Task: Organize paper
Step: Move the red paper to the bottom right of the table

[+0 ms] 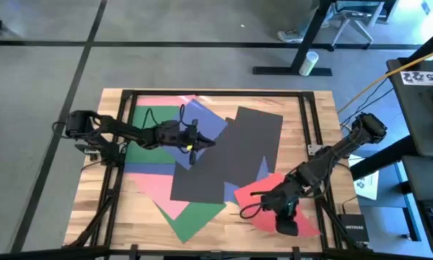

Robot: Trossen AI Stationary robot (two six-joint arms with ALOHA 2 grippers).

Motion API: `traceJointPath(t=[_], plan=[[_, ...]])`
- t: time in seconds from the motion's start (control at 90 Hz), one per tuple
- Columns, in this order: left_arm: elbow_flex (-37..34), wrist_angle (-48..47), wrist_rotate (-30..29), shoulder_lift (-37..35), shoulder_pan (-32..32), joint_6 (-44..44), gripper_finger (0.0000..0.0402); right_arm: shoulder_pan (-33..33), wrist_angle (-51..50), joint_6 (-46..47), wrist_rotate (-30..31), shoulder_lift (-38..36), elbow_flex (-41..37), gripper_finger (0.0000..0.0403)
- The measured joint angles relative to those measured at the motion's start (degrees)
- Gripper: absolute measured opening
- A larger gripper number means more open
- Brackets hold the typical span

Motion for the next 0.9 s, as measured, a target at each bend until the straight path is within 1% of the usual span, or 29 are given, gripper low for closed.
traceJointPath(t=[0.133,0.233,0.333,0.522,0.611,0.678,0.744,0.867,0.9], plan=[[0.00,-0.02,0.00,0.00,0.10,0.19,0.0000,-0.05,1.48,3.42,0.59,-0.02,0.00,0.0003],[0.01,-0.02,0.04,0.00,0.10,0.26,0.0000,-0.09,1.45,4.00,1.09,-0.02,0.00,0.0015],[0.00,-0.02,0.04,0.00,0.10,0.29,0.0000,-0.11,1.07,5.15,2.00,-0.02,0.00,0.0042],[0.00,-0.02,0.04,0.00,0.10,0.35,0.0000,-0.11,0.78,5.60,1.88,-0.02,-0.02,0.0110],[0.02,-0.02,0.04,0.00,0.10,0.31,0.0000,-0.13,0.51,5.44,0.66,-0.02,-0.02,0.0124],[0.02,-0.04,0.04,0.00,0.10,0.46,0.0000,-0.13,-1.99,3.77,0.87,-0.02,-0.02,0.0118],[0.02,-0.04,0.04,0.00,0.10,0.46,0.0000,-0.13,-8.33,0.19,3.18,-0.02,-0.02,0.0097],[0.01,-0.06,0.04,0.00,0.10,0.46,0.0000,-0.13,-23.45,-7.49,9.33,-0.02,-0.11,0.0024],[0.02,-0.04,0.04,0.00,0.10,0.46,0.0000,-0.13,-26.38,-8.86,11.03,-0.02,-0.38,0.0013]])
